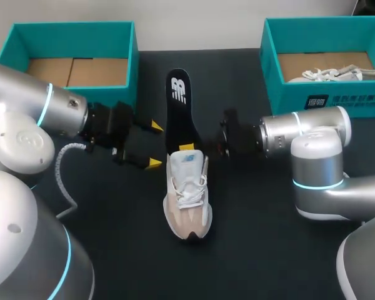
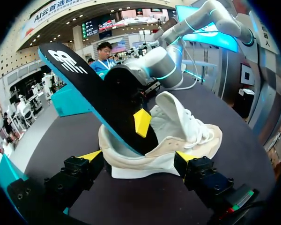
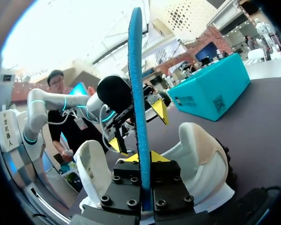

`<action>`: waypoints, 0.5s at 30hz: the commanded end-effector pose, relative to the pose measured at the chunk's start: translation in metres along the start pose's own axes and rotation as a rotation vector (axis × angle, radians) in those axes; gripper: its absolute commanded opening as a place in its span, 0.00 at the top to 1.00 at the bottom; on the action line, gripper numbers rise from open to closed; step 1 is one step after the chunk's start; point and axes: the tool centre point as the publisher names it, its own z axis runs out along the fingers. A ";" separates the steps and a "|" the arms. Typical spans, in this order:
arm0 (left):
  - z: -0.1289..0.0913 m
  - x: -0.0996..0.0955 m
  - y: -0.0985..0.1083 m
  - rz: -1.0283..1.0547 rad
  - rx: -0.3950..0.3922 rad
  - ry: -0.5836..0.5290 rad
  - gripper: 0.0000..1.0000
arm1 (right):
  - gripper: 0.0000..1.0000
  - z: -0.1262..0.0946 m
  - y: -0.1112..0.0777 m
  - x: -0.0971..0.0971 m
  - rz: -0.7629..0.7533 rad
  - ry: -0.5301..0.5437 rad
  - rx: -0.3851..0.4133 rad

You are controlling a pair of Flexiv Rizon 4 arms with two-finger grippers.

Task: Take the shoe out of the shoebox, open the shoe tongue, remove and reinsert the insole, then place the shoe into the shoebox

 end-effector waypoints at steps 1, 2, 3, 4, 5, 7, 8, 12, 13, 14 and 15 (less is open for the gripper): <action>0.000 0.001 0.000 0.000 -0.002 -0.001 0.00 | 1.00 0.000 -0.005 0.006 0.021 -0.012 -0.001; 0.000 0.001 0.000 0.000 -0.002 -0.001 0.00 | 1.00 0.000 -0.006 0.006 0.030 -0.011 -0.002; 0.000 0.001 0.000 0.000 -0.002 -0.001 0.00 | 1.00 -0.001 -0.007 0.006 0.045 -0.014 0.002; 0.000 0.001 0.000 0.000 -0.002 -0.001 0.00 | 1.00 -0.001 -0.009 0.005 0.056 -0.011 0.002; 0.000 0.001 0.000 0.000 -0.002 -0.001 0.00 | 1.00 -0.002 -0.010 0.005 0.066 -0.011 0.006; 0.000 0.001 0.000 0.000 -0.002 -0.001 0.00 | 1.00 -0.002 -0.011 0.004 0.088 -0.006 0.009; 0.000 0.001 0.000 0.000 -0.002 -0.001 0.00 | 1.00 -0.002 -0.012 0.004 0.091 -0.005 0.010; 0.000 0.001 0.000 0.000 -0.002 -0.001 0.00 | 1.00 0.000 -0.017 0.005 0.118 0.004 0.022; 0.000 0.001 0.000 0.000 -0.002 -0.001 0.00 | 1.00 0.000 -0.019 0.005 0.121 0.004 0.022; 0.000 0.001 0.000 0.000 -0.002 -0.001 0.00 | 1.00 0.000 -0.021 0.005 0.127 0.005 0.023; 0.000 0.001 0.000 0.000 -0.002 -0.001 0.00 | 1.00 -0.001 -0.022 0.005 0.131 0.006 0.026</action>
